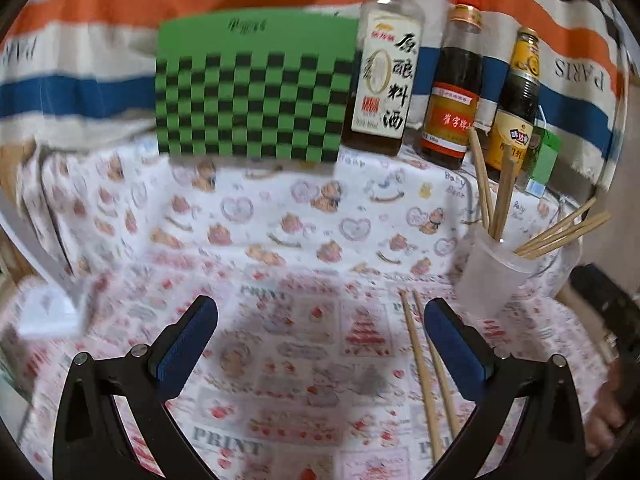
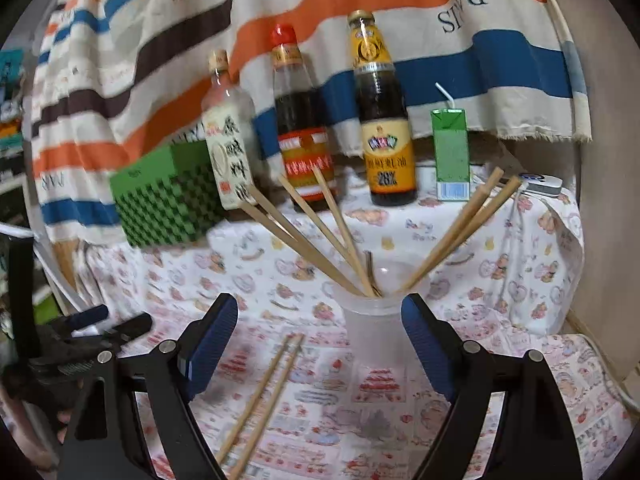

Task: Organize utensils
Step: 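Lower both tools to the remaining two chopsticks and grasp one with the right tool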

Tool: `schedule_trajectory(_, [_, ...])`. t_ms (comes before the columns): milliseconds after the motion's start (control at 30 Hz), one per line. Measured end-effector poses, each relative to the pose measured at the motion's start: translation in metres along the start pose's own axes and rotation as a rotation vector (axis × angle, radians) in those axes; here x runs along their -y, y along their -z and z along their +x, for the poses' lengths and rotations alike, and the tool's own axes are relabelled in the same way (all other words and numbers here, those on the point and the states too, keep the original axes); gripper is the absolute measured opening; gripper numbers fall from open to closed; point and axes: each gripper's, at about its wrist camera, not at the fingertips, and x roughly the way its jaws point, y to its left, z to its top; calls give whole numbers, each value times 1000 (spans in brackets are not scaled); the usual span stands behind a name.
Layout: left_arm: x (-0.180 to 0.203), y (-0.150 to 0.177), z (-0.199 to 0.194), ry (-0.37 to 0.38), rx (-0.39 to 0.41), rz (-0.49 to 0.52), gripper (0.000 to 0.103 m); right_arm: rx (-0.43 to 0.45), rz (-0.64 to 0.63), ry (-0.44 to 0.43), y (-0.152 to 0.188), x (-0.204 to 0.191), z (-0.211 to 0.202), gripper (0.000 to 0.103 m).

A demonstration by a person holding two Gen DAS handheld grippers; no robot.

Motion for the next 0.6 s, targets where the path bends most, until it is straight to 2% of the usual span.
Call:
schedule_trajectory(67, [1, 1, 6, -9, -34, 2, 102, -19, -31, -6, 2, -2, 5, 86])
schedule_trajectory(200, [1, 7, 21, -98, -91, -19, 102, -81, -57, -22, 7, -9, 13, 86])
schedule_trajectory(233, [1, 8, 23, -100, -103, -17, 102, -97, -60, -21, 8, -11, 15, 86])
schedule_trajectory(367, [-2, 9, 28, -20, -173, 6, 102, -197, -59, -14, 13, -16, 25, 82])
schedule_trajectory(433, [-1, 11, 30, -58, -192, 7, 102, -246, -50, -12, 18, -17, 31, 78])
schedule_trajectory(500, [1, 13, 34, -92, -219, 17, 102, -275, -51, -50, 24, -20, 36, 76])
schedule_trajectory(600, [4, 18, 40, -94, -254, 23, 102, -330, -102, -43, 34, -30, 45, 68])
